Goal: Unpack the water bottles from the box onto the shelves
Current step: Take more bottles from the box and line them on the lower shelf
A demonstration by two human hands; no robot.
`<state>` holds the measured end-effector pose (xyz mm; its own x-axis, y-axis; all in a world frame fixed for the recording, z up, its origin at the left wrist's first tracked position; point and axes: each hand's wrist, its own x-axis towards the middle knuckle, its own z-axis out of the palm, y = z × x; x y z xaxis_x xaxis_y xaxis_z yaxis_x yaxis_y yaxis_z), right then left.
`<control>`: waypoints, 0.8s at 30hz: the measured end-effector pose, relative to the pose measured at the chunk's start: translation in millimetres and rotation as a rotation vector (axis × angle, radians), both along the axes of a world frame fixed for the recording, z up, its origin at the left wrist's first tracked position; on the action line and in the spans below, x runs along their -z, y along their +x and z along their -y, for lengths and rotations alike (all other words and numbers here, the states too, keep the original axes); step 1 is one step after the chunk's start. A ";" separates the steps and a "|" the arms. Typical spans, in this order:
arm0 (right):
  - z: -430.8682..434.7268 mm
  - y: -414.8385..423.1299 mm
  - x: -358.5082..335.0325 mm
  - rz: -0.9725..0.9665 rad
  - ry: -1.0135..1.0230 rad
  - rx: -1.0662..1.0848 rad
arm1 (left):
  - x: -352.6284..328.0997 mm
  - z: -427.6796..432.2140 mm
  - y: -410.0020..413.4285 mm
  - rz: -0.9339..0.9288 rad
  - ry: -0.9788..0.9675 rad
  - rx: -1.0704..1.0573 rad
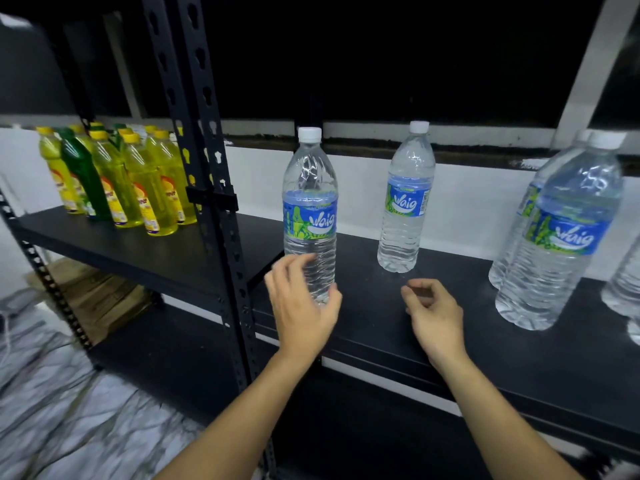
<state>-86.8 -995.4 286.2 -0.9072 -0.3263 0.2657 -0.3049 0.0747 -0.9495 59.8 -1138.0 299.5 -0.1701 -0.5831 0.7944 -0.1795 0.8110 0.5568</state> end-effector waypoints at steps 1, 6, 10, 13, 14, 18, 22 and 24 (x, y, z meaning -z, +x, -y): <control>0.1 0.5 0.0 0.000 0.007 -0.005 | -1.4 5.5 0.7 0.000 0.088 -0.008; -1.1 5.7 -4.1 -0.010 0.036 -0.041 | -6.8 24.0 1.4 0.065 0.477 0.178; -0.5 8.9 -5.9 -0.023 0.027 -0.093 | -6.3 31.3 2.7 0.117 0.491 0.212; 0.3 8.6 -5.6 -0.036 -0.005 -0.144 | -5.3 34.0 2.7 0.143 0.517 0.284; 0.0 8.6 -5.5 -0.043 -0.006 -0.167 | -5.2 33.3 2.5 0.151 0.527 0.322; -2.7 9.4 -4.8 -0.078 0.071 -0.319 | -4.1 23.0 -3.0 0.156 0.578 0.530; -3.0 11.9 -6.2 -0.162 0.147 -0.415 | -6.7 15.0 -12.1 0.199 0.631 0.729; -3.2 11.1 -6.7 -0.164 0.129 -0.423 | -9.6 11.4 -16.9 0.246 0.622 0.792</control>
<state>-75.7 -992.3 292.9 -0.6370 -0.6981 0.3270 -0.4790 0.0260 -0.8774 42.9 -1149.5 309.1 -0.8001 -0.5290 0.2828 0.1146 0.3280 0.9377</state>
